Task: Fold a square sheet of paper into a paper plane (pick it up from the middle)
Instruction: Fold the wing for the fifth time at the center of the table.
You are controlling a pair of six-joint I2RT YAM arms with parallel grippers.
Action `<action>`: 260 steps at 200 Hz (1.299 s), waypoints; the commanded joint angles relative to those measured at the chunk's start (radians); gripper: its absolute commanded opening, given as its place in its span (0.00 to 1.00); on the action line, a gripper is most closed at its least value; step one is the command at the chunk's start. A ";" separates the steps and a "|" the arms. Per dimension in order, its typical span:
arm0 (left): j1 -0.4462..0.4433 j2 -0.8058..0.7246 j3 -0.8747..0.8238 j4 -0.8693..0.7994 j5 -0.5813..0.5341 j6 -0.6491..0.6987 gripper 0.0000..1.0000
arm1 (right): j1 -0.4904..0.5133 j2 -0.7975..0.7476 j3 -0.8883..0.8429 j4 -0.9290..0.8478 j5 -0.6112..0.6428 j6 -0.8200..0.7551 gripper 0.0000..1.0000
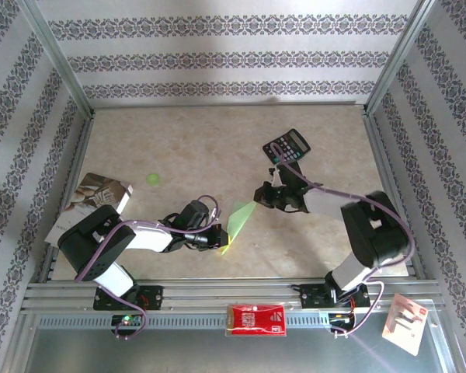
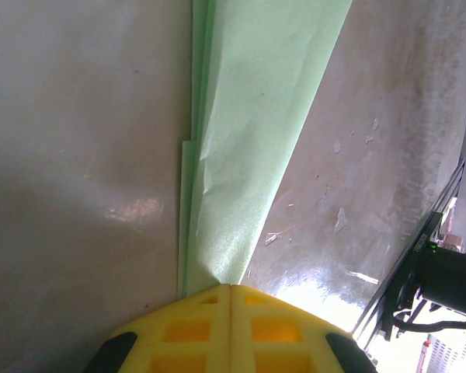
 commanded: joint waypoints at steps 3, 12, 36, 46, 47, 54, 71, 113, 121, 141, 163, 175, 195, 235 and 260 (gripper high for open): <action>-0.013 0.066 -0.033 -0.158 -0.064 -0.001 0.00 | 0.123 -0.085 -0.073 0.028 0.033 0.047 0.05; -0.013 0.067 -0.033 -0.160 -0.067 -0.001 0.00 | 0.166 -0.097 -0.091 0.039 0.049 0.069 0.05; -0.013 0.066 -0.033 -0.158 -0.067 -0.004 0.00 | 0.249 -0.101 -0.130 0.076 0.095 0.126 0.04; -0.013 0.064 -0.033 -0.158 -0.069 -0.004 0.00 | 0.274 -0.096 -0.143 0.095 0.112 0.148 0.04; -0.013 0.064 -0.034 -0.158 -0.069 -0.004 0.00 | 0.276 -0.094 -0.145 0.096 0.113 0.149 0.04; -0.013 0.062 -0.036 -0.157 -0.072 -0.004 0.00 | 0.290 -0.086 -0.149 0.108 0.118 0.162 0.04; -0.013 0.062 -0.037 -0.158 -0.074 -0.003 0.00 | 0.318 -0.059 -0.162 0.137 0.127 0.187 0.04; -0.013 0.062 -0.039 -0.160 -0.074 -0.003 0.00 | 0.366 -0.002 -0.170 0.193 0.132 0.227 0.04; -0.013 0.062 -0.040 -0.160 -0.075 -0.003 0.00 | 0.372 0.004 -0.172 0.197 0.135 0.233 0.04; -0.013 0.063 -0.042 -0.158 -0.075 -0.003 0.00 | 0.385 0.021 -0.178 0.213 0.133 0.248 0.04; -0.013 0.065 -0.043 -0.157 -0.075 -0.004 0.00 | 0.396 0.034 -0.186 0.225 0.134 0.262 0.04; -0.013 0.063 -0.043 -0.160 -0.078 -0.003 0.00 | 0.396 0.039 -0.190 0.223 0.137 0.265 0.04; -0.012 0.062 -0.049 -0.158 -0.082 -0.008 0.00 | 0.381 0.049 -0.198 0.198 0.155 0.269 0.03; -0.014 0.071 -0.060 -0.149 -0.080 -0.009 0.00 | 0.326 0.065 -0.203 0.181 0.167 0.250 0.03; -0.014 0.082 -0.062 -0.144 -0.078 -0.005 0.00 | 0.274 0.070 -0.188 0.167 0.158 0.211 0.03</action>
